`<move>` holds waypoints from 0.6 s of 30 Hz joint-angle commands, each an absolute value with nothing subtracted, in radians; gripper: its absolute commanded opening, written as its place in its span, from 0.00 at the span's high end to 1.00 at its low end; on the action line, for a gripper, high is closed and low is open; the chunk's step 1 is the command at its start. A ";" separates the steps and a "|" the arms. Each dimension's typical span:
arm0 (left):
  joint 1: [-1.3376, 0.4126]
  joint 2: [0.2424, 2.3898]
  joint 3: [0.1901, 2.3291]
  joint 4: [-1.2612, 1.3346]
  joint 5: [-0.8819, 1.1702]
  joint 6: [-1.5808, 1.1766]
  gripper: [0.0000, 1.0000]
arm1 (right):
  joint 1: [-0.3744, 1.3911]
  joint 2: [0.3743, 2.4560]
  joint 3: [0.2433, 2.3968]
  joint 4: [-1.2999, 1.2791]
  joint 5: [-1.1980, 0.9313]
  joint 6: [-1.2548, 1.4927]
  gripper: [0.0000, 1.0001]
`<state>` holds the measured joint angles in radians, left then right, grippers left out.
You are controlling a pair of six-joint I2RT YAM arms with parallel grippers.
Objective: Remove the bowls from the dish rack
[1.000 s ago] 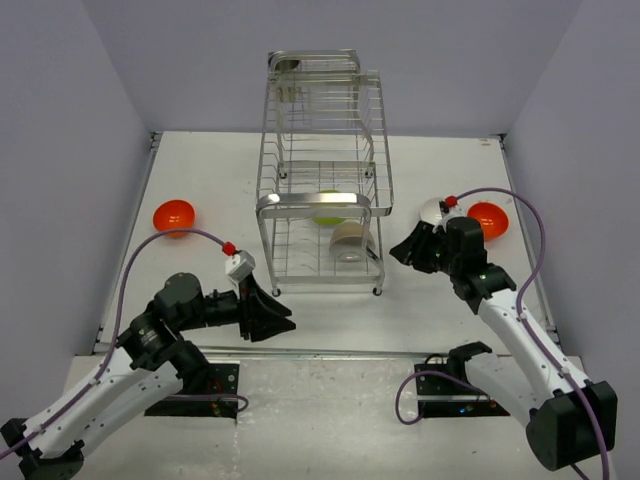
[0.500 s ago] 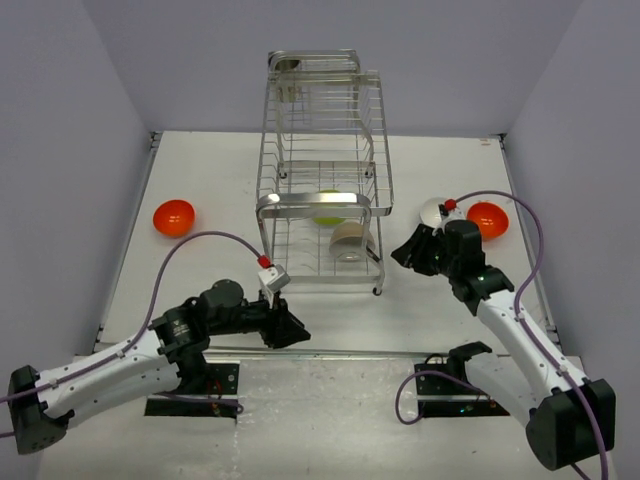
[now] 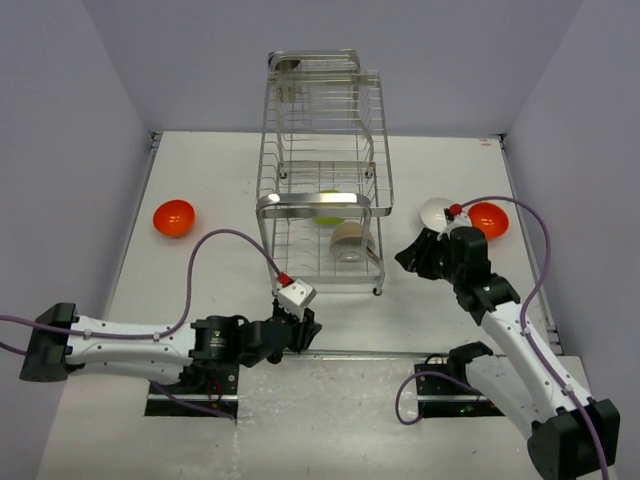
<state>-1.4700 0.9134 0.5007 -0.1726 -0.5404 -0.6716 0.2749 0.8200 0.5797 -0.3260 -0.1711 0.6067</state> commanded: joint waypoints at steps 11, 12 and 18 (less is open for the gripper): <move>-1.516 1.181 0.589 0.240 -0.792 -0.316 0.60 | 0.278 0.772 0.552 -0.334 -0.150 0.586 0.53; -1.520 1.193 0.586 0.259 -0.805 -0.289 0.60 | 0.278 0.766 0.549 -0.334 -0.150 0.586 0.53; -1.520 1.219 0.574 0.379 -0.902 -0.125 0.57 | 0.278 0.739 0.526 -0.333 -0.132 0.574 0.53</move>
<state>-1.5169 1.2201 0.5514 0.2211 -0.7952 -0.2626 0.2749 0.7570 0.5369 -0.3401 -0.1589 0.5961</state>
